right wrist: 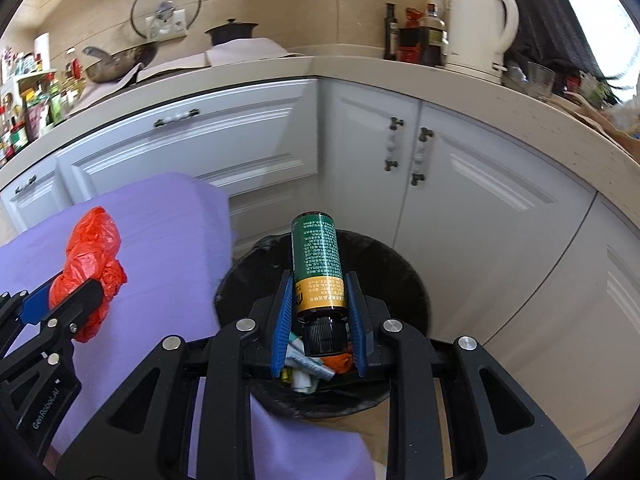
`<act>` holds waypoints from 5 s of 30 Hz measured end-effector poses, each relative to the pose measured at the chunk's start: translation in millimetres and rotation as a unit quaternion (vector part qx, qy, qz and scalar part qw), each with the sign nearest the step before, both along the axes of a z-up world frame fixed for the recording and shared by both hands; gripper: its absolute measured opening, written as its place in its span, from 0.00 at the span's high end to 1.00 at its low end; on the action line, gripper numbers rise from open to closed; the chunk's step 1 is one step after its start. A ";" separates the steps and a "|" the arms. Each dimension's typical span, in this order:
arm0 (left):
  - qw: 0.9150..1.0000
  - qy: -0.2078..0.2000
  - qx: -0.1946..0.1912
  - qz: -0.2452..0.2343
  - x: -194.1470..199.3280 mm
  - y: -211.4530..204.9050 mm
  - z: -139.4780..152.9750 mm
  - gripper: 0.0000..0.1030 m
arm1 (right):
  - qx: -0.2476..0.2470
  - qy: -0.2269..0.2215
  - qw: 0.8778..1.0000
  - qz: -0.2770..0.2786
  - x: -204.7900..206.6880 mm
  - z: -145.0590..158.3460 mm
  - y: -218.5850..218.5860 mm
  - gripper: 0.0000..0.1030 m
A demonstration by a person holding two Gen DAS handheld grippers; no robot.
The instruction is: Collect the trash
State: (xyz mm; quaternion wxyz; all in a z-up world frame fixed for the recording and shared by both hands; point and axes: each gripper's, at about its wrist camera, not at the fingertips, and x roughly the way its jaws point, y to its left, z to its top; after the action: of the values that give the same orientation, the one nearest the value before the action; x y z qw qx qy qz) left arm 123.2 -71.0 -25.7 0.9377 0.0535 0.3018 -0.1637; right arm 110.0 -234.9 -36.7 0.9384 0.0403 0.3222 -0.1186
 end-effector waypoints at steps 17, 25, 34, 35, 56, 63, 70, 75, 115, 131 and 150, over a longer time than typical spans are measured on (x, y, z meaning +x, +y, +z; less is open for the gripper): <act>0.999 0.000 0.020 -0.029 30.6 -64.5 -14.8 0.65 | 0.012 0.000 1.000 -0.015 21.9 -15.3 -41.1 0.76; 0.999 0.014 0.025 -0.029 48.8 -76.5 -25.8 0.64 | 0.020 0.004 1.000 -0.022 40.9 -27.0 -55.4 0.76; 0.998 0.049 0.018 -0.025 66.3 -81.1 -37.5 0.49 | 0.040 0.011 0.999 -0.033 50.0 -40.7 -65.5 0.66; 0.998 0.049 0.017 -0.024 66.4 -81.1 -37.4 0.47 | 0.039 0.012 0.999 -0.034 49.4 -40.9 -64.7 0.65; 1.000 0.019 0.021 -0.005 22.3 -42.6 -15.3 0.25 | 0.014 0.010 0.998 -0.055 -10.1 -23.9 -36.1 0.36; 1.000 0.011 0.025 0.001 -10.8 -13.7 -6.4 0.22 | 0.005 -0.002 0.998 -0.060 -43.9 -7.9 -18.3 0.34; 1.000 -0.009 0.016 0.009 -42.0 8.9 11.6 0.19 | -0.006 -0.028 0.998 -0.060 -74.7 13.2 -0.6 0.30; 1.000 -0.022 0.002 0.011 -58.9 19.9 23.7 0.19 | -0.018 -0.043 0.998 -0.052 -91.3 25.7 13.9 0.28; 0.998 -0.044 -0.028 0.032 -89.9 60.6 44.8 0.18 | -0.038 -0.075 0.996 -0.037 -125.9 50.4 40.2 0.25; 0.998 -0.043 -0.028 0.031 -89.4 60.2 44.6 0.18 | -0.038 -0.074 0.996 -0.037 -125.7 50.4 39.9 0.25; 0.998 -0.041 -0.028 0.031 -89.9 59.5 42.2 0.18 | -0.037 -0.073 0.996 -0.037 -125.9 51.6 39.0 0.25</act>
State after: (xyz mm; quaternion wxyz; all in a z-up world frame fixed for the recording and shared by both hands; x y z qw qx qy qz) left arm 33.2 -11.5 16.5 0.9551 0.0245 0.2597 -0.1403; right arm -15.9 -195.9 15.0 0.9552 0.0260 0.2467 -0.1616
